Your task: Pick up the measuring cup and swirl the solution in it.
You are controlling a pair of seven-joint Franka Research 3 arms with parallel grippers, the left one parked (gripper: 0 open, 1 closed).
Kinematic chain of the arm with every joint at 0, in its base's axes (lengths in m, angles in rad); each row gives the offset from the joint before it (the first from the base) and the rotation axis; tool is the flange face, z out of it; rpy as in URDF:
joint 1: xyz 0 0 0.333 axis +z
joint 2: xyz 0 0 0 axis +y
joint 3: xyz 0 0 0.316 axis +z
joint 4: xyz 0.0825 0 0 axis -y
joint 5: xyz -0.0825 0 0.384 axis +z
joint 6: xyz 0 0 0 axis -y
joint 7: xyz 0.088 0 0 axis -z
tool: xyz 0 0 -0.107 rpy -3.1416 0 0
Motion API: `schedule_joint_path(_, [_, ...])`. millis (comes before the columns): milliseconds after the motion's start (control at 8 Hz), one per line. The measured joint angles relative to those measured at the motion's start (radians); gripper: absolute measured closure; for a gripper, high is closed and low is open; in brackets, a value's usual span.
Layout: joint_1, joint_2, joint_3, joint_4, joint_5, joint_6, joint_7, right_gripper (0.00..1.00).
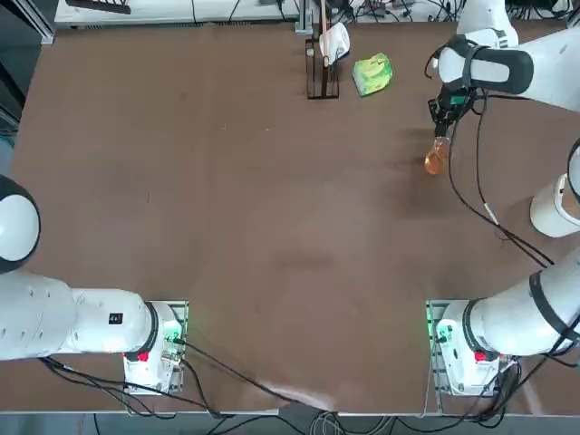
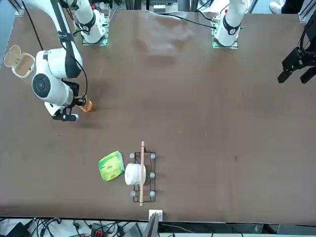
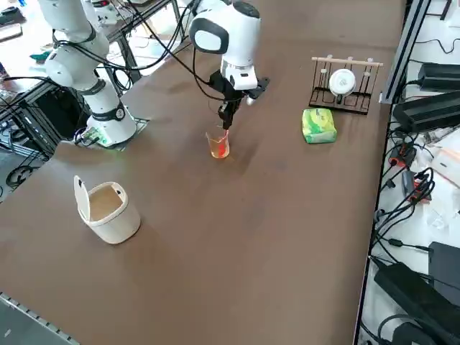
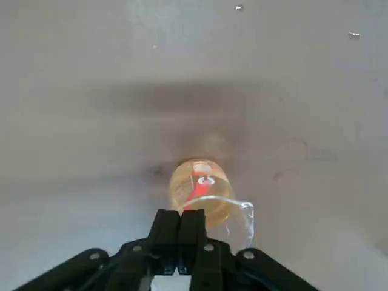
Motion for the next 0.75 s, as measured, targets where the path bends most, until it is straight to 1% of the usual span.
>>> schedule_joint_path(250, [0.009,0.0,0.001,0.0,0.0,-0.014,0.006,0.98])
schedule_joint_path(750, [0.011,-0.016,0.001,0.002,-0.001,-0.1,0.003,0.98])
